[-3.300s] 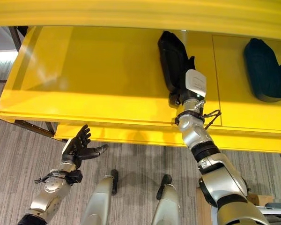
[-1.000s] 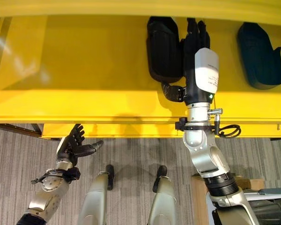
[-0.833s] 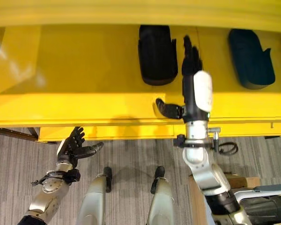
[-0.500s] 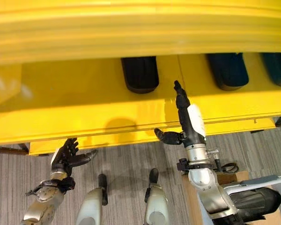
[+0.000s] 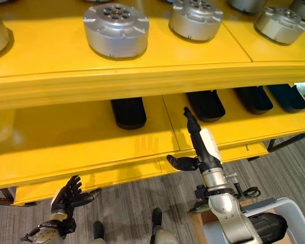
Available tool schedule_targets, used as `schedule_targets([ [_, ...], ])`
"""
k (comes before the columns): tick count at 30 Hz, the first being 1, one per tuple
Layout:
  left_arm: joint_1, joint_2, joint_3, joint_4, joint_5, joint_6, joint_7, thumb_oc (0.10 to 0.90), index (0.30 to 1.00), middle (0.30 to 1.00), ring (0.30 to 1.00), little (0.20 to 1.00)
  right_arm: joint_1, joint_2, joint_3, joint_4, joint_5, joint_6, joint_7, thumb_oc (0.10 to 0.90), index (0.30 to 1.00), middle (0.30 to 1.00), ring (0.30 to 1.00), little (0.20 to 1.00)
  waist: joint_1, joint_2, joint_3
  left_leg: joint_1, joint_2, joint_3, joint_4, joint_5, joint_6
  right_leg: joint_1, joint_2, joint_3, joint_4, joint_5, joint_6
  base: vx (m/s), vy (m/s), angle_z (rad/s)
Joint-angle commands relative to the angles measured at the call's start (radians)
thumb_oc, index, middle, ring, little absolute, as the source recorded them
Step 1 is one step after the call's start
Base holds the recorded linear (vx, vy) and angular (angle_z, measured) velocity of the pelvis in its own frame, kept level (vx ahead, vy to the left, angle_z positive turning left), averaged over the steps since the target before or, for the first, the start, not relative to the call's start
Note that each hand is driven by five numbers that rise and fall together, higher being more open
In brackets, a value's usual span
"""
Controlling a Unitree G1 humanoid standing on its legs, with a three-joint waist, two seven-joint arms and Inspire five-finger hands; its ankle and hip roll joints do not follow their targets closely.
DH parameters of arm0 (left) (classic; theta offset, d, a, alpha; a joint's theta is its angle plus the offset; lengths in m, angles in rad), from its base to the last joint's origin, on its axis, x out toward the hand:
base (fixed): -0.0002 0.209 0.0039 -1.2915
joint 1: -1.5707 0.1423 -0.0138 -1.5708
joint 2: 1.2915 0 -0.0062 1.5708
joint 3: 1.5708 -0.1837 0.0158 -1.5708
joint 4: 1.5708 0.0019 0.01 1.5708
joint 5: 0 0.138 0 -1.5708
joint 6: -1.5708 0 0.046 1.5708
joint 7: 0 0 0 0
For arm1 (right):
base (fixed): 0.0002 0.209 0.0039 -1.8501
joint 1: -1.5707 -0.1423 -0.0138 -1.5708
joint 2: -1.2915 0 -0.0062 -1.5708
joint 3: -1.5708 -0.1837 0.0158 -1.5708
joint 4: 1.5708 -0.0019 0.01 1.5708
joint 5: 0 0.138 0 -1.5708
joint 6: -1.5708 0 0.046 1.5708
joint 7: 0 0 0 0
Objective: Move parts from the plastic box to the shelf.
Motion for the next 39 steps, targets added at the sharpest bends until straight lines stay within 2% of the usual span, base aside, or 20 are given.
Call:
schedule_targets([
  [1, -0.145, 0.062, 0.097, -0.282, 0.062, -0.236, -0.093, 0.9, 1.0, 1.0, 1.0, 1.0, -0.01, -0.051, -0.075, -0.095, 0.066, -0.107, -0.005, 0.9, 1.0, 1.0, 1.0, 1.0, -0.024, 0.077, -0.165, -0.005, 0.045, -0.014, -0.008, 0.089, 0.0, -0.018, -0.029, -0.002, 0.055, -0.074, 0.049, 0.0, 0.0, 0.0],
  [12, -0.146, 0.179, 0.222, -0.516, 0.048, -0.281, -0.112, 0.9, 1.0, 1.0, 1.0, 1.0, 0.037, -0.055, -0.099, -0.123, 0.107, -0.122, 0.036, 0.9, 1.0, 1.0, 1.0, 1.0, -0.031, 0.097, -0.183, 0.022, 0.05, -0.005, -0.008, 0.09, -0.003, 0.005, -0.03, 0.007, 0.044, -0.072, 0.049, 0.0, 0.0, 0.0],
  [16, -0.192, 0.258, 0.276, -0.599, 0.049, -0.307, -0.095, 0.9, 1.0, 1.0, 1.0, 1.0, 0.05, -0.053, -0.103, -0.131, 0.12, -0.123, 0.048, 0.9, 1.0, 1.0, 1.0, 1.0, -0.036, 0.107, -0.189, 0.033, 0.049, 0.005, -0.008, 0.083, 0.0, 0.01, -0.031, 0.018, 0.039, -0.069, 0.053, 0.0, 0.0, 0.0],
  [21, -0.228, 0.304, 0.295, -0.613, -0.014, -0.323, -0.087, 0.9, 1.0, 1.0, 1.0, 1.0, 0.055, -0.06, -0.107, -0.128, 0.115, -0.121, 0.047, 0.9, 1.0, 1.0, 1.0, 1.0, -0.041, 0.112, -0.19, 0.048, 0.047, 0.02, -0.008, 0.074, 0.004, 0.009, -0.032, 0.035, 0.037, -0.065, 0.057, 0.01, 0.014, -0.2],
  [25, -0.243, 0.345, 0.319, -0.603, 0.023, -0.33, -0.066, 0.9, 1.0, 1.0, 1.0, 1.0, 0.064, -0.057, -0.117, -0.121, 0.117, -0.122, 0.049, 0.9, 1.0, 1.0, 1.0, 1.0, -0.043, 0.116, -0.188, 0.058, 0.046, 0.026, -0.008, 0.065, 0.006, 0.012, -0.033, 0.042, 0.039, -0.065, 0.058, 0.01, 0.012, -0.13],
  [27, -0.27, 0.37, 0.318, -0.574, 0.133, -0.326, -0.026, 0.9, 1.0, 1.0, 1.0, 1.0, 0.059, -0.053, -0.114, -0.11, 0.119, -0.12, 0.046, 0.9, 1.0, 1.0, 1.0, 1.0, -0.047, 0.119, -0.184, 0.065, 0.043, 0.031, -0.008, 0.06, 0.008, 0.014, -0.035, 0.047, 0.043, -0.068, 0.06, 0.01, 0.02, -0.1],
  [31, -0.285, 0.37, 0.298, -0.545, 0.183, -0.318, -0.017, 0.9, 1.0, 1.0, 1.0, 1.0, 0.058, -0.051, -0.113, -0.11, 0.124, -0.12, 0.051, 0.9, 1.0, 1.0, 1.0, 1.0, -0.049, 0.121, -0.177, 0.073, 0.04, 0.038, -0.008, 0.058, 0.01, 0.012, -0.037, 0.054, 0.052, -0.071, 0.061, 0.0, 0.004, -0.01],
  [35, -0.312, 0.382, 0.248, -0.463, 0.293, -0.281, -0.012, 0.9, 1.0, 1.0, 1.0, 1.0, 0.057, -0.046, -0.116, -0.103, 0.118, -0.109, 0.055, 0.9, 1.0, 1.0, 1.0, 1.0, -0.063, 0.129, -0.164, 0.09, 0.031, 0.056, -0.008, 0.049, 0.015, 0.003, -0.043, 0.077, 0.064, -0.07, 0.064, 0.0, 0.033, -0.07],
  [38, -0.36, 0.39, 0.197, -0.335, 0.545, -0.226, 0.028, 0.9, 1.0, 1.0, 1.0, 1.0, 0.048, -0.042, -0.098, -0.086, 0.111, -0.096, 0.063, 0.9, 1.0, 1.0, 1.0, 1.0, -0.085, 0.139, -0.152, 0.108, 0.02, 0.085, -0.008, 0.04, 0.022, -0.016, -0.046, 0.111, 0.081, -0.072, 0.069, 0.0, 0.047, -0.3],
  [39, -0.37, 0.389, 0.184, -0.319, 0.567, -0.216, 0.028, 0.9, 1.0, 1.0, 1.0, 1.0, 0.046, -0.042, -0.093, -0.085, 0.113, -0.094, 0.064, 0.9, 1.0, 1.0, 1.0, 1.0, -0.09, 0.14, -0.15, 0.11, 0.019, 0.088, -0.008, 0.039, 0.022, -0.019, -0.047, 0.114, 0.085, -0.072, 0.069, 0.01, 0.024, -0.28],
])
